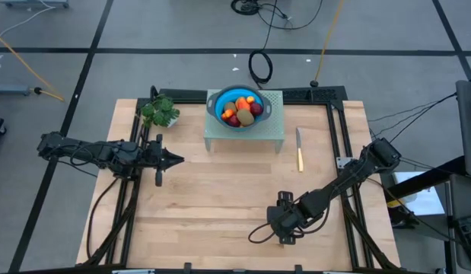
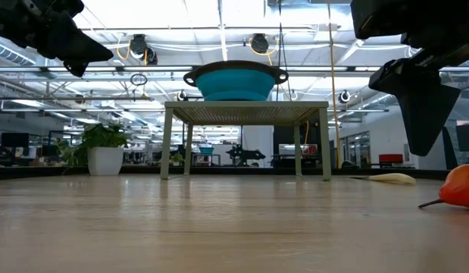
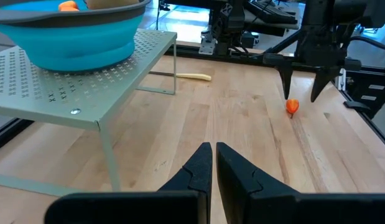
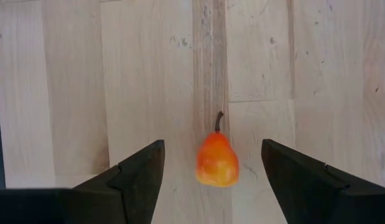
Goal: Pick & Place Fruit
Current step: Put the peach into the colander on the shelf
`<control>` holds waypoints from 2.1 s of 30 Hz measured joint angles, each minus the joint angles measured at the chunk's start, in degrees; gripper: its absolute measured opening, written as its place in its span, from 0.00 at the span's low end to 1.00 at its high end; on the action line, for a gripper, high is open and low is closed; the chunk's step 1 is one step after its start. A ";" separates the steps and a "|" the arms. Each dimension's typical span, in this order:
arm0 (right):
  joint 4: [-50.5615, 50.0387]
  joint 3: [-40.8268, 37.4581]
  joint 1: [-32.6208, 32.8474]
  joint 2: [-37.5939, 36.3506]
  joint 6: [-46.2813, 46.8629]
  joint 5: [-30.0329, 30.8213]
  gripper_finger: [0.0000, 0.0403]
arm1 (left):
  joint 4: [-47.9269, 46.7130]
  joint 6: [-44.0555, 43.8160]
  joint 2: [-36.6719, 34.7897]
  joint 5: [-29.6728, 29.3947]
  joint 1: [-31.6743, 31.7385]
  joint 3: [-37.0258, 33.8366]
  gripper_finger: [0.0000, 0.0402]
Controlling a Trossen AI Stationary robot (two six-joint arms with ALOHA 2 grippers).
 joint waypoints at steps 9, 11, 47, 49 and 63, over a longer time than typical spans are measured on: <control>0.02 -0.72 0.00 -0.02 -0.57 -1.19 0.65 | 0.00 0.00 0.00 0.00 0.00 0.00 0.05; 0.66 -2.00 0.00 -0.02 -0.04 -2.84 0.65 | 0.00 0.00 0.01 0.00 -0.01 0.00 0.05; 11.40 -10.80 -0.08 -0.13 2.85 -1.15 0.50 | -0.02 5.94 0.00 -0.02 0.00 0.00 0.05; 11.53 -10.80 -0.11 -0.11 2.81 -1.12 0.47 | 0.00 5.96 0.00 -0.02 -0.01 0.00 0.05; 14.37 -10.82 -1.83 -0.46 3.05 -1.77 0.27 | 0.00 6.05 0.00 -0.02 -0.01 0.00 0.05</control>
